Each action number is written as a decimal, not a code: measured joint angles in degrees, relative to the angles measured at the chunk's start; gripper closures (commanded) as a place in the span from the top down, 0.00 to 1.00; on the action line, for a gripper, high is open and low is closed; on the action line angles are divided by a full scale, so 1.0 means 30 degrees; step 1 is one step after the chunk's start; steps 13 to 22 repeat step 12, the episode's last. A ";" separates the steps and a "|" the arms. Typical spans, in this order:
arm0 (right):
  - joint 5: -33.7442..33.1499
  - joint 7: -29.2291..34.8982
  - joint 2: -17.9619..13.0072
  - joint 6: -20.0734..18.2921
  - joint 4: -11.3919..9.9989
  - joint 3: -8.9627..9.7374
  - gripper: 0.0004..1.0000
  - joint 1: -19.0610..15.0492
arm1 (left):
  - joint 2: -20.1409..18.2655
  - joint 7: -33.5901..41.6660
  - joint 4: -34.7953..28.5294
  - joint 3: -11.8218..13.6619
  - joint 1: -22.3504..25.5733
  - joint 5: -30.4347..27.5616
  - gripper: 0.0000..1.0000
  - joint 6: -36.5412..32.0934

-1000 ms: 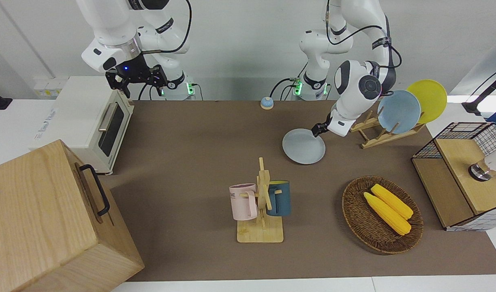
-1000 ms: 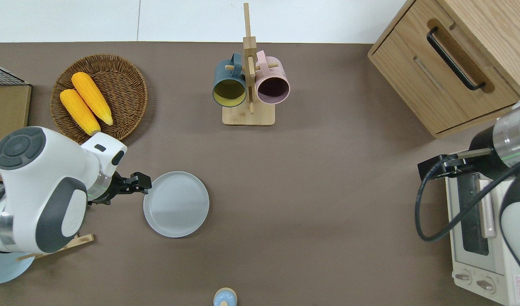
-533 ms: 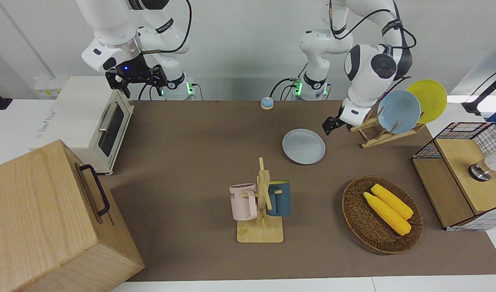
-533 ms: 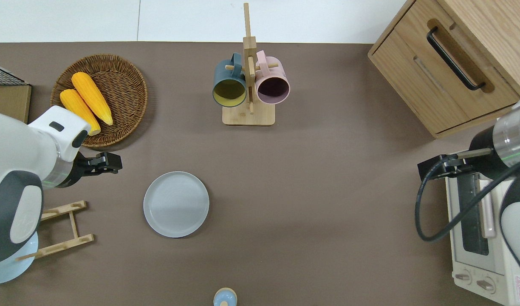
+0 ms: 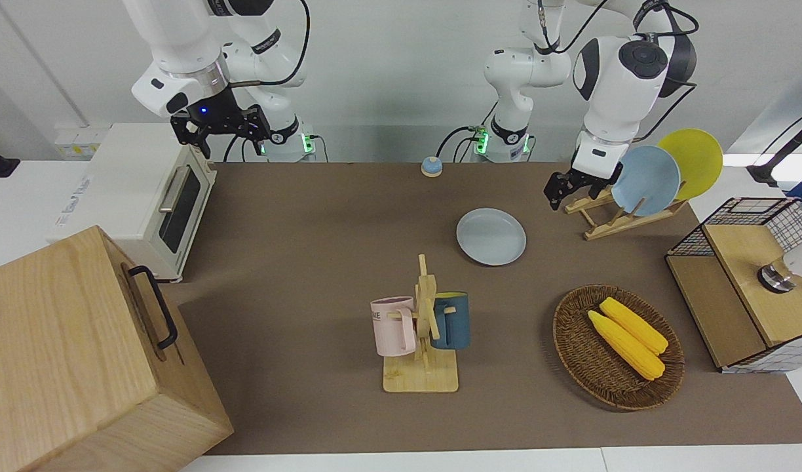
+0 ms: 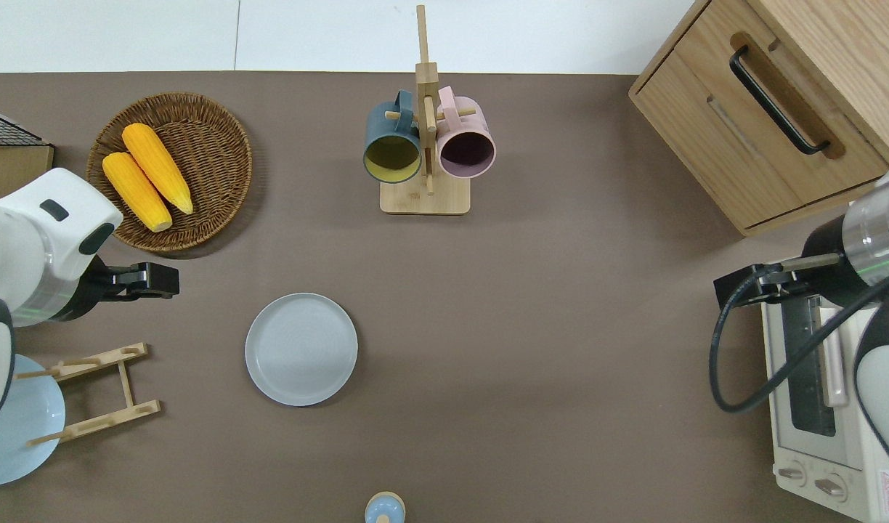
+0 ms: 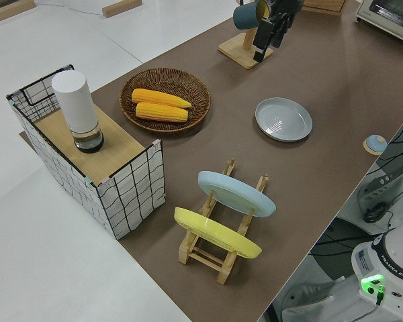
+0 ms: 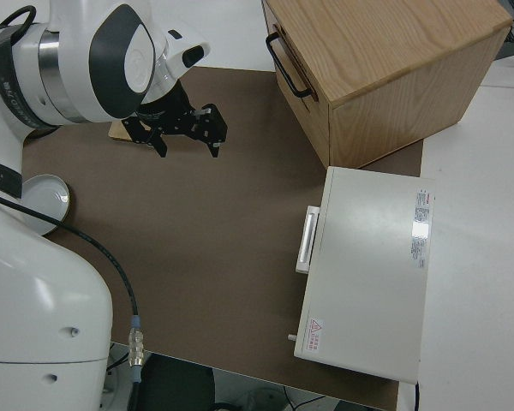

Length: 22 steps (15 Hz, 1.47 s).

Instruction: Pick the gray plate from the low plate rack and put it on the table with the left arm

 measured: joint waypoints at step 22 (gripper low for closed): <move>0.0000 0.0000 0.0000 0.0000 0.0000 0.0000 0.98 0.0000 | -0.0017 0.0282 0.0121 0.0426 0.0001 -0.0325 1.00 -0.0178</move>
